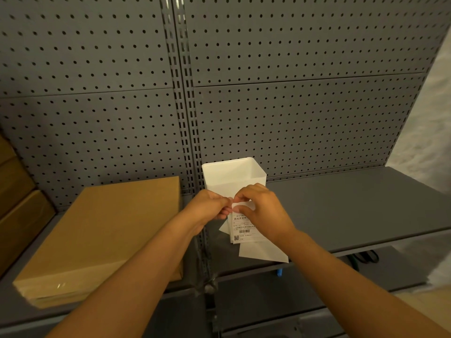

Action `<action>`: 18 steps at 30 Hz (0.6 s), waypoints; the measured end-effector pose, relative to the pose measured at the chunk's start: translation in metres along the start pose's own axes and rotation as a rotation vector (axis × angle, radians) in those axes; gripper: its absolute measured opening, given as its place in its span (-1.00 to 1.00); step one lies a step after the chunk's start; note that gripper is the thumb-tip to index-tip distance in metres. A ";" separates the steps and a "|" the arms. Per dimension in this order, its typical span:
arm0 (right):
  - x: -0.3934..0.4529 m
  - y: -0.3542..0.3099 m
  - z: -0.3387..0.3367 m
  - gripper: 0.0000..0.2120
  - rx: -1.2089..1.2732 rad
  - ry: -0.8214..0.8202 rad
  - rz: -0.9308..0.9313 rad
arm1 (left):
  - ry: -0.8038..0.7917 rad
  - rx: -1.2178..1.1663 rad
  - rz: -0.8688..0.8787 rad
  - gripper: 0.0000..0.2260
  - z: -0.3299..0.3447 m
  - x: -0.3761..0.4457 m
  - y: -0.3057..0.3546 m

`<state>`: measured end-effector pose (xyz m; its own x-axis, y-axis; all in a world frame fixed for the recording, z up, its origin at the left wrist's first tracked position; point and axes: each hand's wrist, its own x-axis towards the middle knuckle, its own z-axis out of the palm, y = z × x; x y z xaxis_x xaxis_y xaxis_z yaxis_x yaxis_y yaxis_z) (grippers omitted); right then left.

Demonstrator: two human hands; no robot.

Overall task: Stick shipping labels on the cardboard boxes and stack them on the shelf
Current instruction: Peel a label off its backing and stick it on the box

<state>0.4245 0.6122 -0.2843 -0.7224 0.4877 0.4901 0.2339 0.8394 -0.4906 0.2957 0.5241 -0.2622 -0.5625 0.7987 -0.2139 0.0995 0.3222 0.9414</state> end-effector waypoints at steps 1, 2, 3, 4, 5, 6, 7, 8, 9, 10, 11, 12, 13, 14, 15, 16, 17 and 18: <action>0.000 0.000 0.001 -0.85 -0.003 0.000 -0.008 | -0.002 -0.002 -0.004 -0.86 0.000 0.000 0.000; 0.000 0.000 0.001 -0.86 -0.005 0.001 -0.019 | -0.003 -0.002 -0.007 -0.86 0.000 0.000 -0.001; 0.000 0.000 0.002 -0.88 -0.002 0.007 -0.034 | -0.003 -0.005 -0.011 -0.86 -0.001 0.001 -0.001; 0.000 0.002 0.003 -0.90 0.005 0.017 -0.053 | -0.004 -0.016 -0.018 -0.86 -0.001 0.001 -0.001; 0.000 0.003 0.003 -0.92 0.011 0.026 -0.073 | -0.009 -0.037 -0.030 -0.87 -0.001 0.000 -0.001; -0.001 0.004 0.004 -0.93 0.011 0.032 -0.090 | -0.015 -0.063 -0.044 -0.87 -0.001 0.000 -0.001; -0.001 0.005 0.004 -0.93 0.012 0.037 -0.105 | -0.022 -0.088 -0.057 -0.87 -0.001 0.000 -0.001; -0.001 0.006 0.004 -0.93 0.015 0.041 -0.114 | -0.026 -0.106 -0.067 -0.87 0.000 0.000 -0.001; -0.001 0.006 0.003 -0.93 0.022 0.042 -0.116 | -0.027 -0.117 -0.074 -0.88 0.000 0.001 -0.001; -0.001 0.006 0.002 -0.93 0.025 0.039 -0.120 | -0.026 -0.122 -0.077 -0.88 0.000 0.001 -0.001; -0.001 0.006 0.002 -0.94 0.022 0.031 -0.132 | -0.023 -0.129 -0.081 -0.88 0.000 0.001 -0.001; 0.000 0.006 0.002 -0.94 0.013 0.021 -0.149 | -0.020 -0.137 -0.084 -0.88 0.000 0.002 -0.001; 0.000 0.006 0.002 -0.94 0.004 0.010 -0.159 | -0.018 -0.145 -0.089 -0.88 -0.001 0.003 -0.001; 0.000 0.007 0.003 -0.93 0.005 0.000 -0.149 | -0.017 -0.150 -0.092 -0.88 -0.002 0.003 -0.001; 0.000 0.007 0.003 -0.92 0.017 -0.004 -0.126 | -0.016 -0.153 -0.095 -0.88 -0.003 0.004 -0.001; 0.000 0.007 0.003 -0.91 0.031 -0.003 -0.100 | -0.014 -0.157 -0.095 -0.88 -0.004 0.004 -0.001; 0.000 0.007 0.002 -0.90 0.041 0.003 -0.080 | -0.009 -0.159 -0.093 -0.88 -0.004 0.005 -0.001; 0.001 0.006 0.001 -0.88 0.045 0.009 -0.070 | -0.001 -0.158 -0.088 -0.88 -0.004 0.005 -0.001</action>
<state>0.4247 0.6175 -0.2879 -0.7300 0.4308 0.5305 0.1534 0.8598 -0.4871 0.2889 0.5259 -0.2632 -0.5625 0.7716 -0.2970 -0.0797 0.3069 0.9484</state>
